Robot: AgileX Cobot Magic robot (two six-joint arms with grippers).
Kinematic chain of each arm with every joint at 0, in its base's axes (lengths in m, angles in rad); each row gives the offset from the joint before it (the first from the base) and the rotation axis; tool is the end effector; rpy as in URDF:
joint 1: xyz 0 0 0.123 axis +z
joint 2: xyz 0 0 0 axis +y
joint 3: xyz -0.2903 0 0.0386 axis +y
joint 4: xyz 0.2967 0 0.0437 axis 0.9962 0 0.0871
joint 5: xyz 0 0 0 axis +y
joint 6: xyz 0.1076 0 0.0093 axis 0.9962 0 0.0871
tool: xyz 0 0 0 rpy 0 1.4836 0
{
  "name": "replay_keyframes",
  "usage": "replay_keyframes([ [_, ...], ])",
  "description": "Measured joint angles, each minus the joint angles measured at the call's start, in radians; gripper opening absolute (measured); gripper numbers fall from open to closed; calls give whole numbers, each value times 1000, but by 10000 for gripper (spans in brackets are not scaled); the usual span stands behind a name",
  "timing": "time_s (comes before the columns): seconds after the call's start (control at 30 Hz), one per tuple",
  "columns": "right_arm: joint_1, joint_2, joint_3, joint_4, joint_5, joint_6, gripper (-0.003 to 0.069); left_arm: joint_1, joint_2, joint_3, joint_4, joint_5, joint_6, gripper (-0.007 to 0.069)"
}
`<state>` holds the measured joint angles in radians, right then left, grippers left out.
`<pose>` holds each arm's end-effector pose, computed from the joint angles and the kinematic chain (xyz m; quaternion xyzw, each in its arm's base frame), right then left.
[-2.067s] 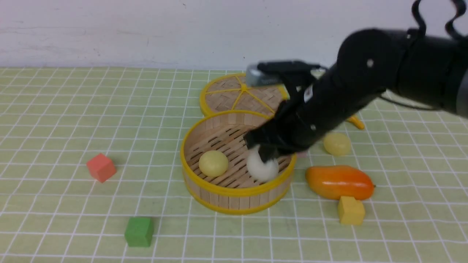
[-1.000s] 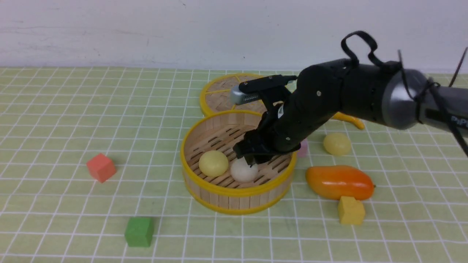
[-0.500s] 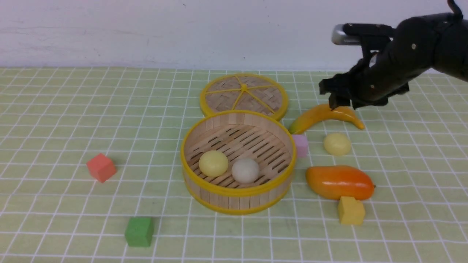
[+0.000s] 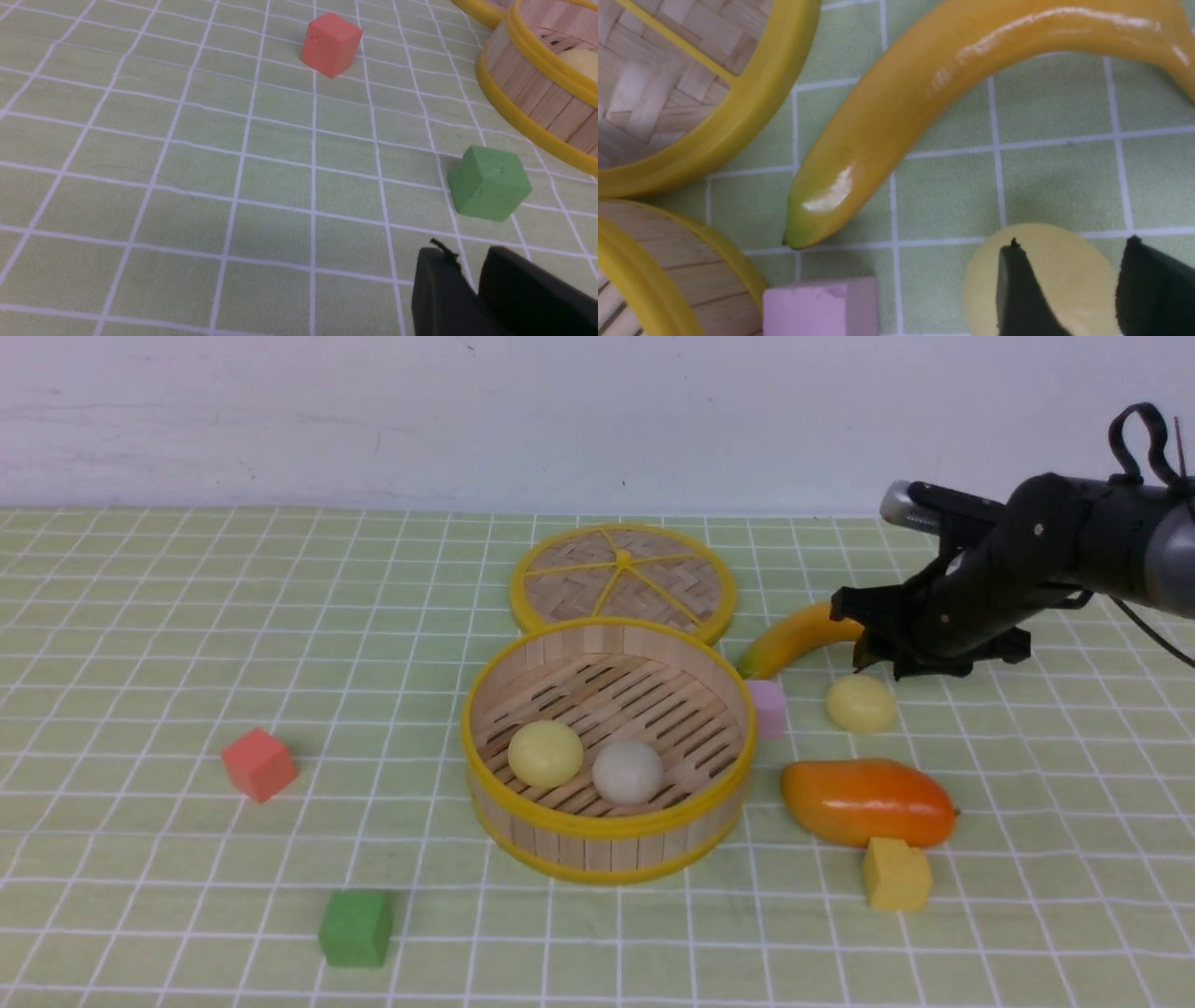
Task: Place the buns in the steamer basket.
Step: Use the right arm to grab a steamed stuffed bun, then use the right arm to put the steamed stuffed bun into the steamer
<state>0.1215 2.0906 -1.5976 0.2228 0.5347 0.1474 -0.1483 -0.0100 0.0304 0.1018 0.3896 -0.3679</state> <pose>0.5185 0.0756 0.1678 0.0856 0.9438 0.1240 0.2941 0.1087 -0.0120 0.1622 -0.0621 0.8086 -0.1072 0.5752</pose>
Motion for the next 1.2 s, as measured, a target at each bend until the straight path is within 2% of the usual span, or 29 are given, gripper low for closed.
replay_keyframes([
  [0.17, 0, 20, 0, 0, 5, 0, 221, 0, 0, 0, 0, 0, 0, 136],
  [0.6, 0, 35, 0, -3, 6, 0, 195, 0, 0, 0, 0, 0, 0, 150],
  [0.73, 0, 35, 0, -1, 7, -8, 123, 0, 0, 0, 0, 0, 0, 155],
  [0.77, 0, 35, 0, 4, 11, -19, 64, 0, 0, 0, 0, 0, 0, 155],
  [0.87, 0, 35, 0, 19, 26, -32, -4, 0, 0, 0, 0, 0, 0, 160],
  [1.2, 0, 4, -40, 56, 66, -36, -15, 0, 0, 0, 0, 0, 0, 169],
])
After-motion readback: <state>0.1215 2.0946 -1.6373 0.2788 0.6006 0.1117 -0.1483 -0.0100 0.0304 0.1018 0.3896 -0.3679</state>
